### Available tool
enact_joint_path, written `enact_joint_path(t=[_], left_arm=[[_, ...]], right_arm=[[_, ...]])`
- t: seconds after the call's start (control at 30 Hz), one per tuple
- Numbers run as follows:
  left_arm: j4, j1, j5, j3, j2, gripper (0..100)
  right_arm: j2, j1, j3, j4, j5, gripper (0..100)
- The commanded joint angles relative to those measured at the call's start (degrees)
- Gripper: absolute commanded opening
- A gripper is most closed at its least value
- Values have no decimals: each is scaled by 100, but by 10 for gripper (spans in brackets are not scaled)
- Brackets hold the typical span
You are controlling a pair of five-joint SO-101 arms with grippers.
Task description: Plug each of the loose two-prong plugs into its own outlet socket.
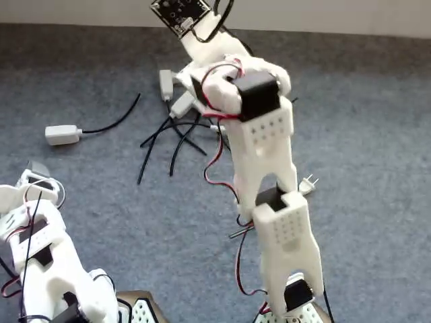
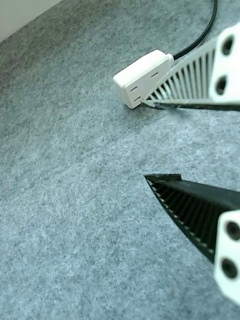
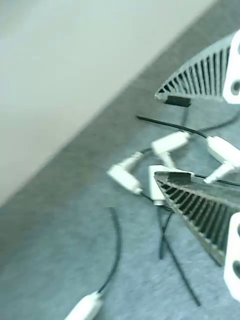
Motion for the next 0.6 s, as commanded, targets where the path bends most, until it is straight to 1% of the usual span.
enact_joint_path(t=[0.0,0.07,0.23,0.3,0.37,0.43,0.47,0.57], left_arm=[[-44,84,-9,-22,-48,224],[-44,84,-9,-22,-48,224],[-26,110,-9,-48,-31,224],[97,198,-132,-119,-48,225],[580,514,-862,-426,-22,225],[1301,822,-1644,-884,-13,225],[1653,910,-1864,-1138,-13,225],[2796,927,-2224,-2255,-13,225]], right_arm=[[-1367,-66,-646,233,70,207],[-1930,180,-637,233,70,207],[-3073,1182,-549,233,53,207],[-3495,1736,-145,233,-246,207],[-3934,2325,488,233,-580,207],[-4374,2791,1297,224,-624,207],[-4611,2985,1736,224,-624,207],[-5314,3380,3020,224,-624,207]])
